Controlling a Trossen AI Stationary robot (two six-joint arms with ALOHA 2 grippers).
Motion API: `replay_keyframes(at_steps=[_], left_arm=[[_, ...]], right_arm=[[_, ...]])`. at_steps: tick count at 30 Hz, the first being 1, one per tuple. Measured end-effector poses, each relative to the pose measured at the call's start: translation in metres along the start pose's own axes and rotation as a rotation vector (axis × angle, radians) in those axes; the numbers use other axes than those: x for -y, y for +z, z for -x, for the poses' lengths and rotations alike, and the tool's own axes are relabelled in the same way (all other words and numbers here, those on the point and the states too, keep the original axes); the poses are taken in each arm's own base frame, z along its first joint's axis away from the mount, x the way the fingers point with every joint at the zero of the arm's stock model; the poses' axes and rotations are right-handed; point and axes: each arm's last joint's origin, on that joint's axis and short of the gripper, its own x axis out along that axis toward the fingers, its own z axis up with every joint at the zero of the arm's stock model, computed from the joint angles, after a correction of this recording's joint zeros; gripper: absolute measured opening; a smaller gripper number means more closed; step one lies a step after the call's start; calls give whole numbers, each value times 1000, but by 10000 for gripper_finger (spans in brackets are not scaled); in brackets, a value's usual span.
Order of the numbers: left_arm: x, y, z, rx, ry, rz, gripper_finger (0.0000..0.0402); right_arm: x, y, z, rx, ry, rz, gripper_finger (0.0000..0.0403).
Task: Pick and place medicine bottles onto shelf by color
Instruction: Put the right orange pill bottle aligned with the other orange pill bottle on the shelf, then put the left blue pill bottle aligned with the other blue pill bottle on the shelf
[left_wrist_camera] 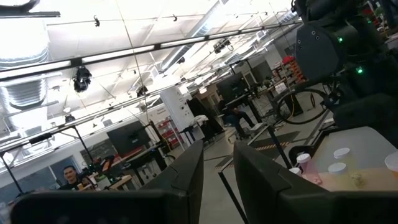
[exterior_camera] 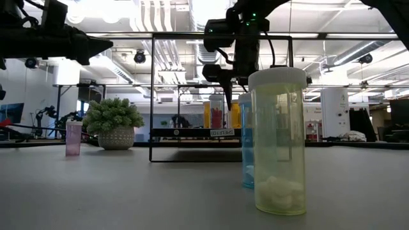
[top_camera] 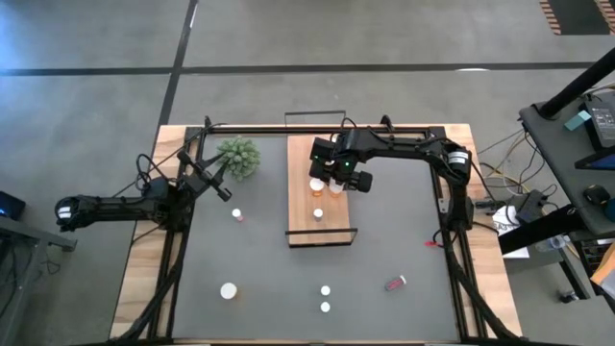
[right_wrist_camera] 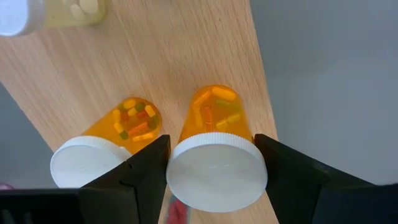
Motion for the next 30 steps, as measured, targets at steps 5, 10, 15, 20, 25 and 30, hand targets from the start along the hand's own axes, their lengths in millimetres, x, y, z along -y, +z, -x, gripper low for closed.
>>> replay_keyframes(at_steps=[5,10,15,20,25,30], left_arm=[[0,0,0,0,0,0,72],[0,0,0,0,0,0,72],[0,0,0,0,0,0,72],[0,0,0,0,0,0,72],[0,0,0,0,0,0,72],[0,0,0,1,0,0,72]], right_arm=[[0,0,0,0,1,2,221],[0,0,0,0,5,22,211],[0,0,0,1,5,21,202],[0,3,0,2,4,14,243],[0,3,0,4,2,13,312],[2,2,3,3,-8,19,357]])
